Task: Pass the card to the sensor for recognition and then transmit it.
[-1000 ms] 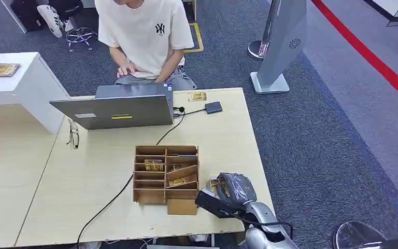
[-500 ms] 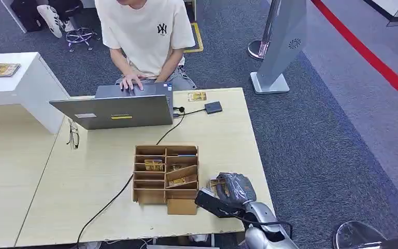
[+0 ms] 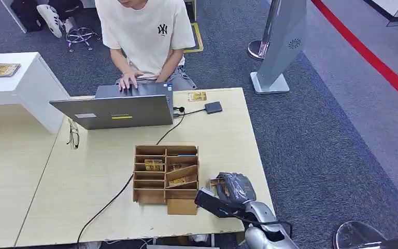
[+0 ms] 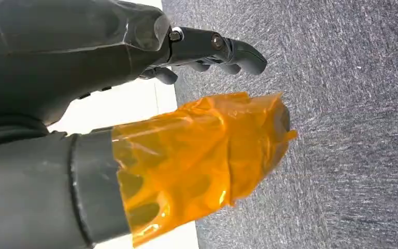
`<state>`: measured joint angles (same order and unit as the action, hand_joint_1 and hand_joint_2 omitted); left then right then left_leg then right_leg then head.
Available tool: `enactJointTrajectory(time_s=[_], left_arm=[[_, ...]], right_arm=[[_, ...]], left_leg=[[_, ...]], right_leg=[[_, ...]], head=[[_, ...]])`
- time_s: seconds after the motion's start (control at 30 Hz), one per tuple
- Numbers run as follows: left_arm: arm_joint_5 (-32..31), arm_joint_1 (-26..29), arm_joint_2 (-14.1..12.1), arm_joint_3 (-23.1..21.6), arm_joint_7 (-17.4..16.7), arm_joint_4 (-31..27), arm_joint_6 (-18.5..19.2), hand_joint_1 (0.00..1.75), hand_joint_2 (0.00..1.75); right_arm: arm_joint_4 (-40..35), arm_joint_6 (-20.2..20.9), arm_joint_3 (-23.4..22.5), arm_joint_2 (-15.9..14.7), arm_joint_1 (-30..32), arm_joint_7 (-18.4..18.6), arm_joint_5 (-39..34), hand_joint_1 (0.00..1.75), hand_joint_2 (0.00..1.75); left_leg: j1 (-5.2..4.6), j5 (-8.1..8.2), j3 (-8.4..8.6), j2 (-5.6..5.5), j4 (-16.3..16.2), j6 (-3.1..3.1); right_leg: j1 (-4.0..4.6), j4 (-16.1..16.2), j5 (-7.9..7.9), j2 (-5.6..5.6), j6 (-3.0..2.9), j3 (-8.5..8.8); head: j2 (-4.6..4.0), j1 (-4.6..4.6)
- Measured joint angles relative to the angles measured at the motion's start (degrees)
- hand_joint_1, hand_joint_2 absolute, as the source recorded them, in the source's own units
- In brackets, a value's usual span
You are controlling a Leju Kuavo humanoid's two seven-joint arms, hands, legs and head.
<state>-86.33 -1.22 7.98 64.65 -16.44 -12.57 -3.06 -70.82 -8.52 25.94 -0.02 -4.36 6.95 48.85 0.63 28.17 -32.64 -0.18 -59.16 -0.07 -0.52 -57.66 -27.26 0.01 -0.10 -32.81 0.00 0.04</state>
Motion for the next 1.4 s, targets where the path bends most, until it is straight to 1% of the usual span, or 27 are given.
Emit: enactJointTrajectory(time_s=[0.9,1.4], left_arm=[[-0.05,0.00,0.00,0.02,0.00,0.00,-0.04,0.00,0.00],[-0.42,0.00,0.00,0.07,-0.20,0.00,-0.09,0.00,0.00]], right_arm=[[0.55,0.46,0.00,0.24,-0.36,-0.02,0.00,1.75,1.75],[0.83,0.46,0.00,0.63,-0.52,-0.63,-0.13,1.75,1.75]], left_leg=[[0.00,0.00,0.13,0.00,0.00,0.00],[0.00,0.00,0.15,0.01,0.00,0.00]], right_leg=[[0.00,0.00,0.01,0.00,-0.01,0.14],[0.00,0.00,0.01,0.00,-0.01,0.15]], head=[[0.00,0.00],[0.00,0.00]])
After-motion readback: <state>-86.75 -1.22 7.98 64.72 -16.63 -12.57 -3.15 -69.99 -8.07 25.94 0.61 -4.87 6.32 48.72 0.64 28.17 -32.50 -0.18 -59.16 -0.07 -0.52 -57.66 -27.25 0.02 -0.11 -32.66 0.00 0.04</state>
